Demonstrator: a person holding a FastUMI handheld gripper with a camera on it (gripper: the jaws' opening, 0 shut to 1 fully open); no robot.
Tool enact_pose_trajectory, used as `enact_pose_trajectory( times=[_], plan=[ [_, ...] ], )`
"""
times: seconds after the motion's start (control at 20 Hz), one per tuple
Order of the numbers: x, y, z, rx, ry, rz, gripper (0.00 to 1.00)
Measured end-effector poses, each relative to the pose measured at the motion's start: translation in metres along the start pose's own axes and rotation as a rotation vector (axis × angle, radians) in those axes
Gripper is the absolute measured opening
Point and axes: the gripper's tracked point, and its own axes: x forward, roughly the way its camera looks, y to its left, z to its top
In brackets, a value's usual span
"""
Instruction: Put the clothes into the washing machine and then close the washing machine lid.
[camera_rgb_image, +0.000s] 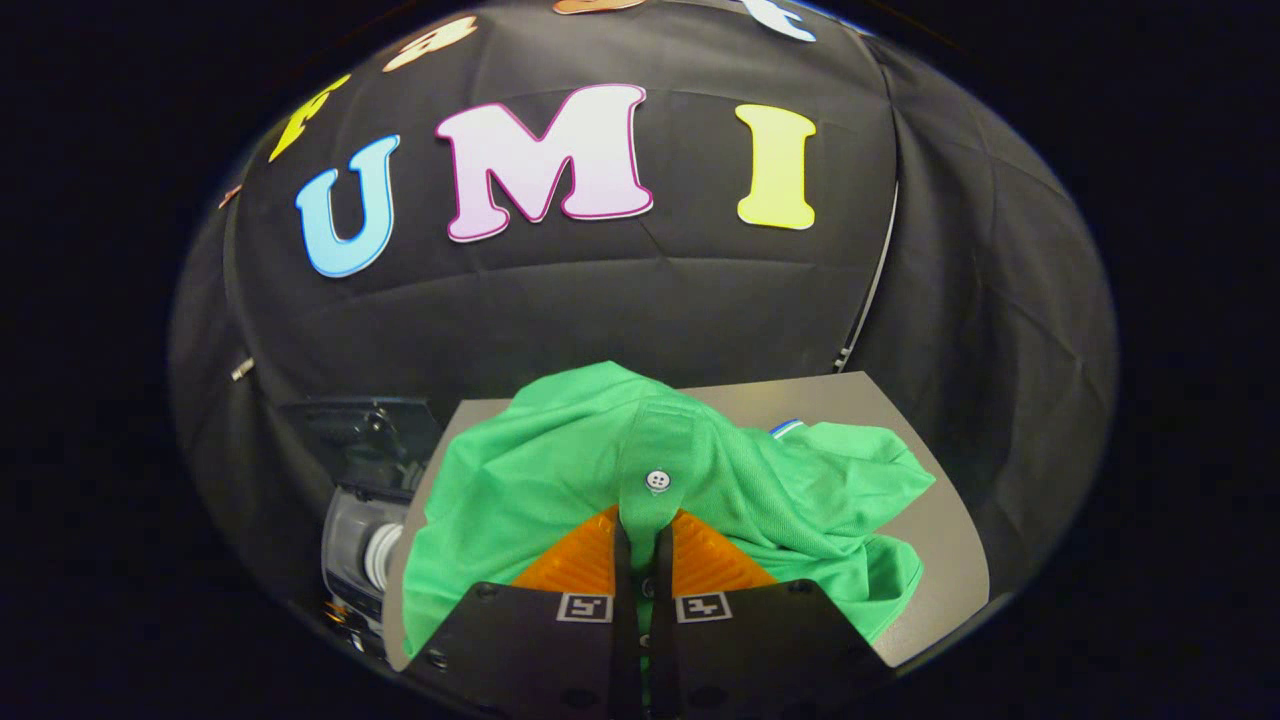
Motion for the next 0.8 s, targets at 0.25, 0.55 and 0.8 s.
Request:
enact_pose_trajectory(
  times=[0.25, 0.55, 0.8],
  plan=[
    [-0.045, 0.012, 0.055, 0.032, -0.088, 0.027, 0.08],
    [-0.102, 0.06, 0.088, 0.045, -0.166, 0.11, 0.08],
    [-0.122, 0.129, 0.094, 0.027, -0.18, 0.198, 0.08]
  ],
)
